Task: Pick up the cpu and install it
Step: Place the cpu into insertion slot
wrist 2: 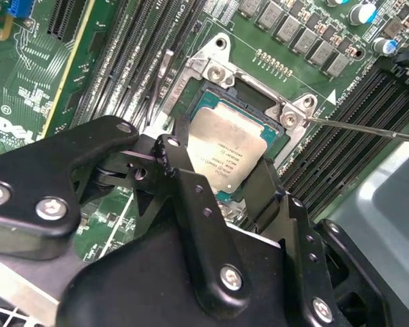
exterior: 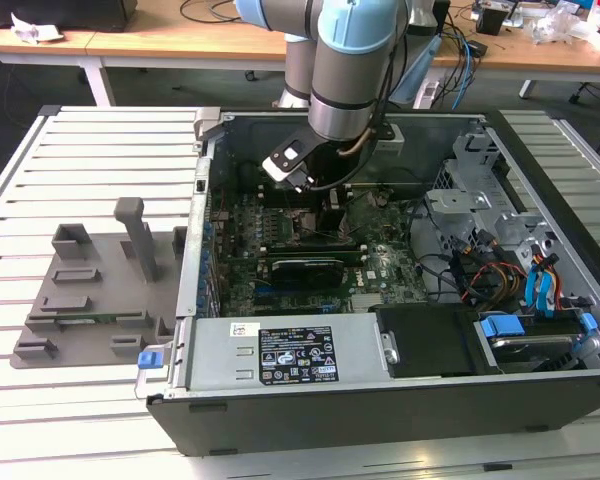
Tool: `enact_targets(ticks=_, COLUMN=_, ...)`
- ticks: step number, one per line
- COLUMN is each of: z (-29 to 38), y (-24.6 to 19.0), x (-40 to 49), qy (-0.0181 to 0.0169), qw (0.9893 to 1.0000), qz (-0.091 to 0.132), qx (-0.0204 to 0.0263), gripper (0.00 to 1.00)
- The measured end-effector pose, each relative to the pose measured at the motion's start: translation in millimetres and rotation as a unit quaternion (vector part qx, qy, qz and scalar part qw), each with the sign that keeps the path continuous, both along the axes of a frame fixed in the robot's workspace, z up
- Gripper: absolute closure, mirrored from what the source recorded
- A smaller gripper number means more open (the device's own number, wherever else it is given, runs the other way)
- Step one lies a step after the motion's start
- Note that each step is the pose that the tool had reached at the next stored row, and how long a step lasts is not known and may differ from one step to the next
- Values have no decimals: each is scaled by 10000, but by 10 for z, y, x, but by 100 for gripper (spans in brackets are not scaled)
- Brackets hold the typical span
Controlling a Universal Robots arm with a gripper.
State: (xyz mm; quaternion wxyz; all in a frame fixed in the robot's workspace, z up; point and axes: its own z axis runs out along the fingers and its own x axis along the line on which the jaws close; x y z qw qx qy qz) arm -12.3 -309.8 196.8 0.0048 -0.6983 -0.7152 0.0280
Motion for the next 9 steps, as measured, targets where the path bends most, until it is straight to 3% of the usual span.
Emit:
enact_targets(ticks=5, z=-15, y=2, x=0, qy=-2, qw=10000, qz=0, qx=-1, gripper=45)
enact_targets(ticks=7, z=-18, y=5, x=1, qy=-3, qw=10000, qz=0, qx=5, gripper=38)
enact_targets(ticks=9, z=-18, y=-13, x=1, qy=-2, qw=10000, qz=0, qx=5, gripper=38)
